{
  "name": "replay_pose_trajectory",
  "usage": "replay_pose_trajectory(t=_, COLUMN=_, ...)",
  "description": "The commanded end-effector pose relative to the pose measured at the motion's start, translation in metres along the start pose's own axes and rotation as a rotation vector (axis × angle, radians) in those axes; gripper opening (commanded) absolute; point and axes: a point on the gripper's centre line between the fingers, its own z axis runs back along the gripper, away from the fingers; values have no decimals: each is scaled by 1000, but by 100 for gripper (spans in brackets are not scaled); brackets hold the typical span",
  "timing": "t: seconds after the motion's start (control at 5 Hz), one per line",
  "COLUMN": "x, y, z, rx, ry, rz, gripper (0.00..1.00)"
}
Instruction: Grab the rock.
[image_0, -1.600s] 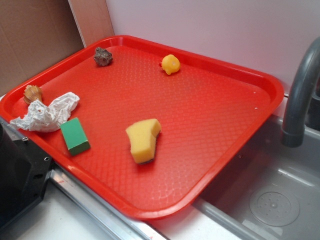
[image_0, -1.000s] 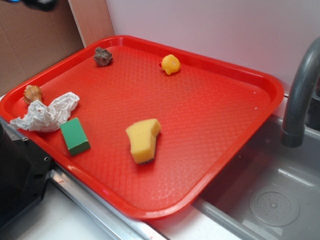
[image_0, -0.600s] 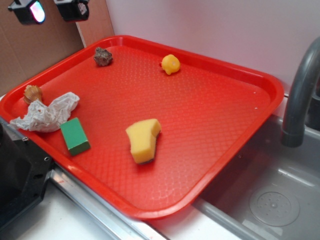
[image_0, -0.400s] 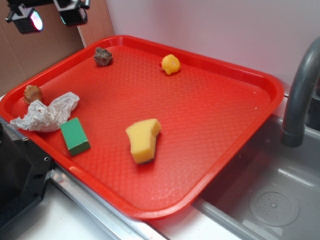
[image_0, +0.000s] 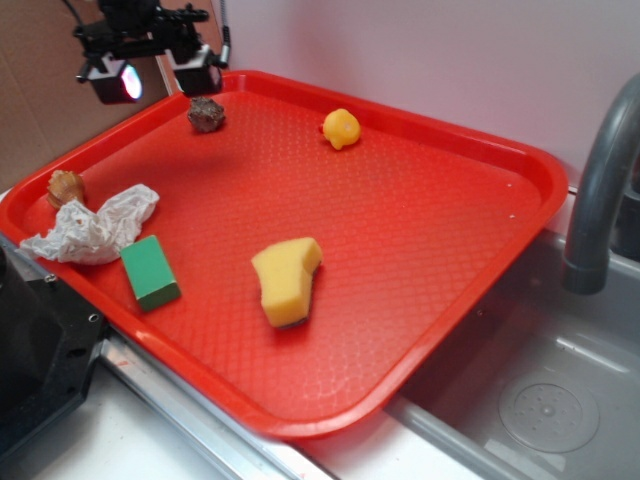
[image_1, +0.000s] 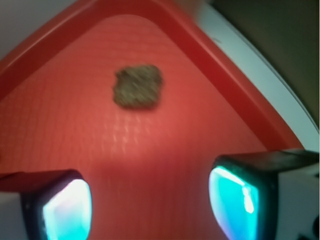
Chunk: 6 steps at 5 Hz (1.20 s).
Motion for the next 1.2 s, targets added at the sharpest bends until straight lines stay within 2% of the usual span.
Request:
replay_pose_trajectory(t=0.0, x=9, y=48, z=-17, rx=14, ry=-46, rz=6, gripper=100)
replay_pose_trajectory(t=0.2, x=11, y=66, z=-17, rx=16, ry=-38, rz=44, gripper=100)
replay_pose_trajectory(t=0.4, x=3, y=63, z=-8, rx=13, ry=-31, rz=-45, gripper=100)
replay_pose_trajectory(t=1.0, x=3, y=63, z=-8, rx=13, ry=-31, rz=-45, gripper=100)
